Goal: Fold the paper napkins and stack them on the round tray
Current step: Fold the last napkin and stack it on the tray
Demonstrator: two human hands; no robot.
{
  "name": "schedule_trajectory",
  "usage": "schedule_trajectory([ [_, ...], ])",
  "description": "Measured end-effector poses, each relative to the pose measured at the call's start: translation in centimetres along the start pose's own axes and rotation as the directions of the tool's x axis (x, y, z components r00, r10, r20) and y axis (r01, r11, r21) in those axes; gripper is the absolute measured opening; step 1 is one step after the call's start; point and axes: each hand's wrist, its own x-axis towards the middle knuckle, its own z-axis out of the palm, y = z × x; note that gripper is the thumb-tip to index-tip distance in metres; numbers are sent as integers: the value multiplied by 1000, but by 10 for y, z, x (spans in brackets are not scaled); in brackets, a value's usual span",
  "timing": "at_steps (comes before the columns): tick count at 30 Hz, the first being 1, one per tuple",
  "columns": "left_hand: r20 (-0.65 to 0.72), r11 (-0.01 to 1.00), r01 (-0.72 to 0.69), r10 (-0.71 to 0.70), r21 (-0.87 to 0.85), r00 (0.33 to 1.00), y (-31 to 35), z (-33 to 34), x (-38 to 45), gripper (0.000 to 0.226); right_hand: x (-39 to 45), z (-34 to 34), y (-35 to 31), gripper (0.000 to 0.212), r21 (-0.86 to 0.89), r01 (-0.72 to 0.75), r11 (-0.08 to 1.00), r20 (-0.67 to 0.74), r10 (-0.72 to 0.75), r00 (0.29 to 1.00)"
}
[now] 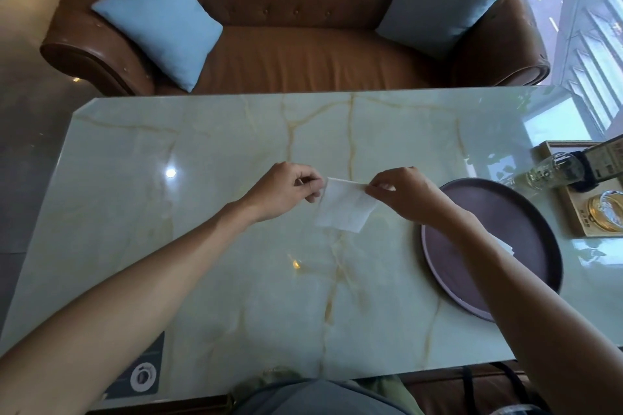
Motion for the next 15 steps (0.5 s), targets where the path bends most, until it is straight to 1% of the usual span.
schedule_trajectory([
  [1,-9,999,18,-18,-52,1000,-4,0,1,17,-2,-1,5,19,21,-37,999,-18,38,999],
  [3,-28,995,20,-22,-96,999,-9,3,3,15,-6,-1,10,19,90,-82,993,-42,86,995],
  [4,-30,994,25,-28,-103,999,-11,6,3,22,-8,-1,11,18,112,-85,990,-43,90,995],
  [5,-22,994,33,-35,-101,999,-11,9,4,41,-9,-2,11,18,115,-81,990,-39,86,996],
  [6,-5,995,35,-35,-90,999,-11,13,4,65,-10,-3,11,18,97,-71,993,-36,74,997],
  [7,10,997,34,-33,-74,999,-9,18,5,87,-11,-6,9,18,62,-54,997,-32,56,998],
  [8,23,998,24,-22,-63,999,-9,21,8,105,-12,-9,8,18,15,-27,1000,-28,28,999],
  [9,36,998,9,-7,-54,999,-8,25,12,116,-13,-12,6,18,-42,4,999,-19,-5,1000],
  [10,49,999,-9,11,-52,999,-6,28,16,122,-14,-16,4,19,-100,36,994,-6,-36,999],
  [12,73,999,-30,32,-31,997,0,32,24,122,-18,-24,-2,20,-181,79,980,26,-76,997],
  [13,89,999,-35,37,-30,995,4,34,27,117,-19,-28,-4,21,-197,94,976,34,-89,995],
  [14,109,998,-31,36,-46,993,6,35,30,106,-21,-31,-6,22,-203,106,973,30,-102,994],
  [15,136,996,-20,32,-86,990,8,37,33,88,-22,-34,-7,22,-201,112,973,20,-110,994],
])
